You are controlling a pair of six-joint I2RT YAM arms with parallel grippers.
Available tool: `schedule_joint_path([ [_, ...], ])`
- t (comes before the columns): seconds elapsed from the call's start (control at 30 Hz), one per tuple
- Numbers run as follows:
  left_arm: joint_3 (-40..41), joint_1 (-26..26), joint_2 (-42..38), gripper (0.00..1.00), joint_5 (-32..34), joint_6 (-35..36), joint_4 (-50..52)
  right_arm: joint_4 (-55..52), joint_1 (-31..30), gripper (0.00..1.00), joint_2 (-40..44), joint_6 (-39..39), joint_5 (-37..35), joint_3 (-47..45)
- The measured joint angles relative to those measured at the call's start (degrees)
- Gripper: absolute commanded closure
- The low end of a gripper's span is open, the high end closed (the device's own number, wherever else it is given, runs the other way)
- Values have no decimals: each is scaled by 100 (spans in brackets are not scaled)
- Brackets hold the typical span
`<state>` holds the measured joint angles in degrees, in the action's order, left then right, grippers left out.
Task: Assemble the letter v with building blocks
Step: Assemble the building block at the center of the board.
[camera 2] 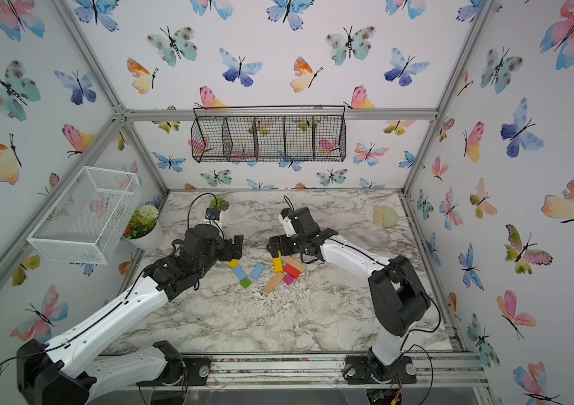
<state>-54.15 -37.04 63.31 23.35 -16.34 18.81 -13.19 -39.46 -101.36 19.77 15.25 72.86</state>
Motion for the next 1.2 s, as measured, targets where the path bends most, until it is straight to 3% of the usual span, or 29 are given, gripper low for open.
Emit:
schedule_joint_path([
  [0.57, 699, 859, -837, 2, 227, -540, 76, -315, -531, 2, -1644, -184, 542, 1309],
  [1.2, 756, 999, -872, 2, 74, -581, 59, -754, -754, 2, -2232, -249, 511, 1784],
])
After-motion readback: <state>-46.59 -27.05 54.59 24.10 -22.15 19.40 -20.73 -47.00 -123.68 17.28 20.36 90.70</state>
